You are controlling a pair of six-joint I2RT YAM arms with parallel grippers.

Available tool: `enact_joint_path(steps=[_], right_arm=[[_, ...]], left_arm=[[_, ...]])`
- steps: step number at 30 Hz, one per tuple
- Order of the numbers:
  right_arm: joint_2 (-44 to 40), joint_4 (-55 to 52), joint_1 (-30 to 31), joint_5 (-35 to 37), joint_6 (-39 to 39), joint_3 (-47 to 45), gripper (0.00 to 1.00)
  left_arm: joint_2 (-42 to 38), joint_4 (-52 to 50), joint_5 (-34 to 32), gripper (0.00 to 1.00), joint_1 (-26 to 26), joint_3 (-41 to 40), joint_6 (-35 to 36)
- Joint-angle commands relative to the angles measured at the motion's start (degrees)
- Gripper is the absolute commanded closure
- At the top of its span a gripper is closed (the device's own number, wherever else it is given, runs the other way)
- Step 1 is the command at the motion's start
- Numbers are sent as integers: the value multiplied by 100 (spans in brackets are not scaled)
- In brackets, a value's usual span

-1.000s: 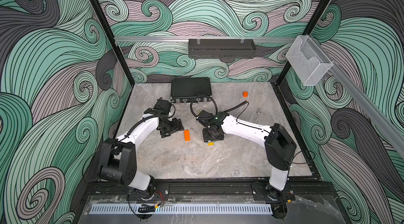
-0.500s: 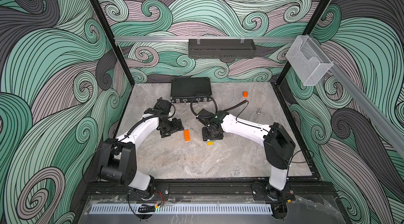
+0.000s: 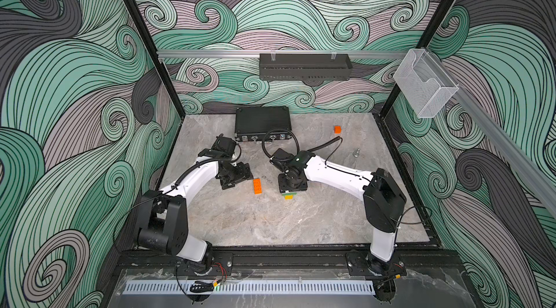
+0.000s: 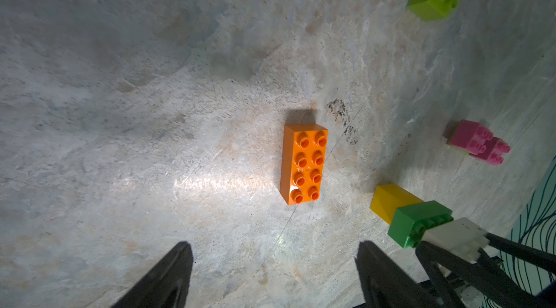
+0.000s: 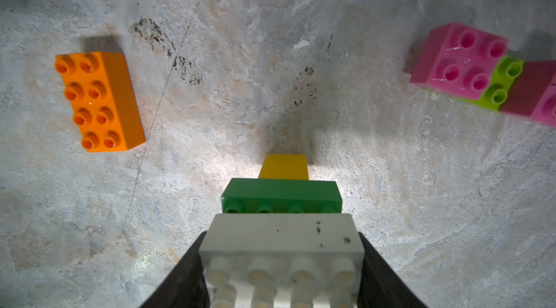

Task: Assemble a carrot with lego
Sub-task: Assemble the lego brick with the lego brick.

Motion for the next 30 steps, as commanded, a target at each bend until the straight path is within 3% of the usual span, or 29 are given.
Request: enact_joint_path(steps=[1, 15, 30], right_arm=[[95, -141, 45, 112, 59, 190, 49], [300, -135, 36, 175, 274, 25, 49], [195, 37, 17, -205, 417, -394, 47]], left_arm=[[-103, -32, 30, 14, 57, 39, 1], [-84, -2, 33, 13, 82, -36, 19], [-95, 40, 75, 13, 102, -75, 8]])
